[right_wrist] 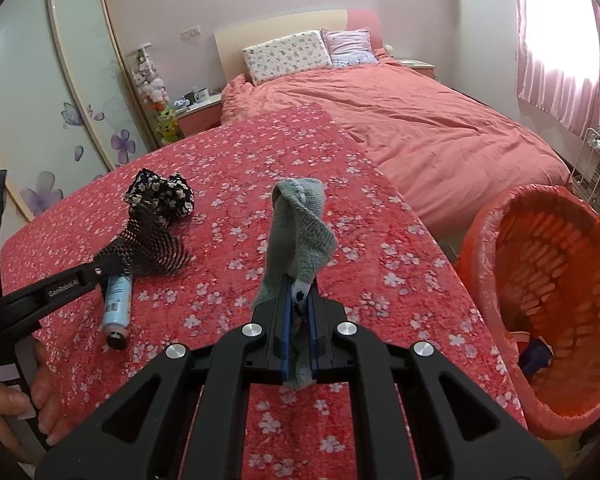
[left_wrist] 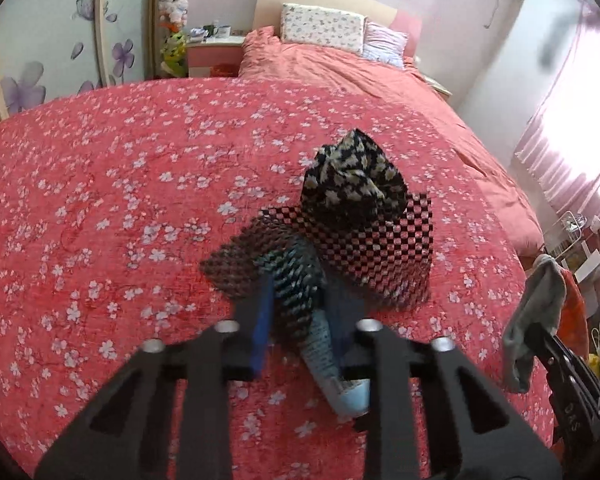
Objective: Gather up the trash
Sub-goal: 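Lift the grey sock with the right tool while the left tool grasps the black checkered mesh, then carry the sock and mesh over the basket and open both tools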
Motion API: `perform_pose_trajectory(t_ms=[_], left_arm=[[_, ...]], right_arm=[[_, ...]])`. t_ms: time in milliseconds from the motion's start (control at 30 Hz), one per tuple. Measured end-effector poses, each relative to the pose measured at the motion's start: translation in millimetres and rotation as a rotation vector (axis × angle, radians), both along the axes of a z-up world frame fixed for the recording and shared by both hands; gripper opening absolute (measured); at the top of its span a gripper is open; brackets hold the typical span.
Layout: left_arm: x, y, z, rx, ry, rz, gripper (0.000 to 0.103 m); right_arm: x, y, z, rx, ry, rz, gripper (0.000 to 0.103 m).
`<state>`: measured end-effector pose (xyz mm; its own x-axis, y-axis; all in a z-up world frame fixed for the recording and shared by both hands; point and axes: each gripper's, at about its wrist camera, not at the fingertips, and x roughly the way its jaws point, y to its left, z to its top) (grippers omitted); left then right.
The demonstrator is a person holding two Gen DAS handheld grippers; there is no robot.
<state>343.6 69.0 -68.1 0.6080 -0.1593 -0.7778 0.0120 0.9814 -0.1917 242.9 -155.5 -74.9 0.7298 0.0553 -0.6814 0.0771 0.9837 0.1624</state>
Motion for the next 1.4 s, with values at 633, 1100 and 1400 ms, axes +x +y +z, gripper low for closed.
perform_pose_trajectory(t_ms=[633,1100,1400], left_arm=[[-54,7,67,-0.047,-0.152,-0.038,0.006],[-103,-67,103,-0.044,-0.223,-0.184,0.006],[-118,-128,101,-0.051,-0.228,-0.288,0.006]], right_arm=[[-41,-18,41,0.000,-0.115,-0.022,0.007],[-86,-66,63,0.012,-0.196,-0.114,0.007],[-112,-110,66,-0.005,-0.226,-0.208,0.007]])
